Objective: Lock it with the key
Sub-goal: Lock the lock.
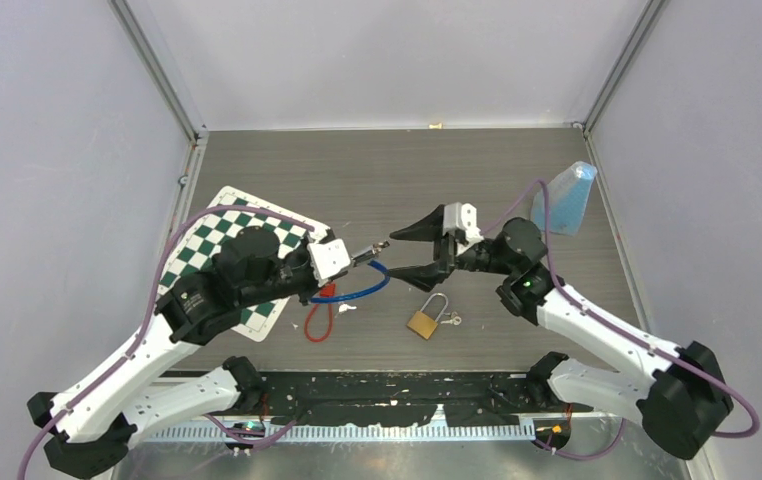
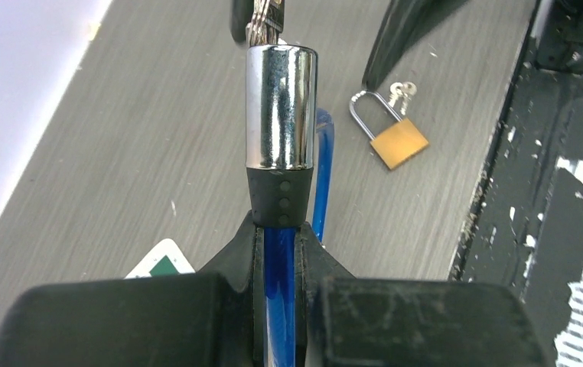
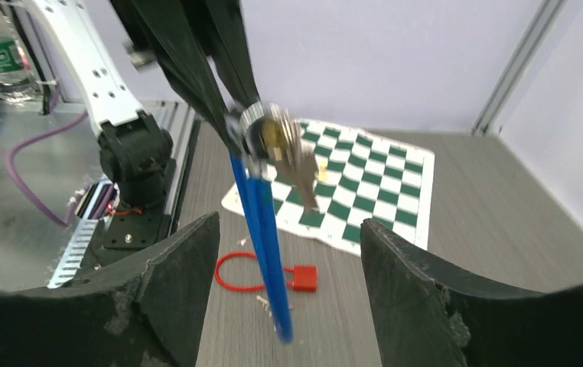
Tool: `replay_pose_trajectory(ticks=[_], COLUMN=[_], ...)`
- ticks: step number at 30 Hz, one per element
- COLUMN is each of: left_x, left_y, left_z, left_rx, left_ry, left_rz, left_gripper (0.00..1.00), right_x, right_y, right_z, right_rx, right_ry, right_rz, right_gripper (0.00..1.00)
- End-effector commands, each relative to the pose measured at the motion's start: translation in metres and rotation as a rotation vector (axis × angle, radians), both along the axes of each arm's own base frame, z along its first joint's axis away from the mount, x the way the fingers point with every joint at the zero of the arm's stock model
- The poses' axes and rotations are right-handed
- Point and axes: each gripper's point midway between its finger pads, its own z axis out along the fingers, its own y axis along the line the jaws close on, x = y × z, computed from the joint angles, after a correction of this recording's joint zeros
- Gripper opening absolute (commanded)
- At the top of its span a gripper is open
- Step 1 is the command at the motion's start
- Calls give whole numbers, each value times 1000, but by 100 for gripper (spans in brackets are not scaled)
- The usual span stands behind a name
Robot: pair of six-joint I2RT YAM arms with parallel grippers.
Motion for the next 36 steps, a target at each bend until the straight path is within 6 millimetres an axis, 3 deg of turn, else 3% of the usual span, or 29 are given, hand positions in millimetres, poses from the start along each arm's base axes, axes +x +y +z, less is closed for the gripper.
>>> replay_pose_trajectory(ticks=[1,4,7,9,13,20,25,34,36], left_x=[-11,-15,-14,-14,-14,-12,-5,3,4], left_y=[-7,-12,-14,-16,-17,-15,-12,-8,-7], left_z=[15,13,13,13,15,15,14,15,15], left_rx=[-10,-10,-11,-13,-20,-17,-7,-10,-11], left_ry=[-21,-6,-4,-1,0,-6,-24,-82,-86], left_rz=[-92,-127,-135,-140,-143,-124,-88,-57,-52], left_gripper=[0,0,0,0,0,0,0,0,0], right_x=[-27,-31,-25,-23,-17,-17,-21,-21,-20], right_y=[-12,-11,-4,1,4,3,2,6,6], right_z=[55,59,52,52,51,47,41,37,37], right_rx=[81,75,32,24,28,23,5,-18,-17], right_ry=[-128,-128,-66,-29,-9,-9,8,22,20], right_rz=[64,88,113,127,115,111,130,160,155], right_gripper=[71,62,37,30,26,43,45,19,10])
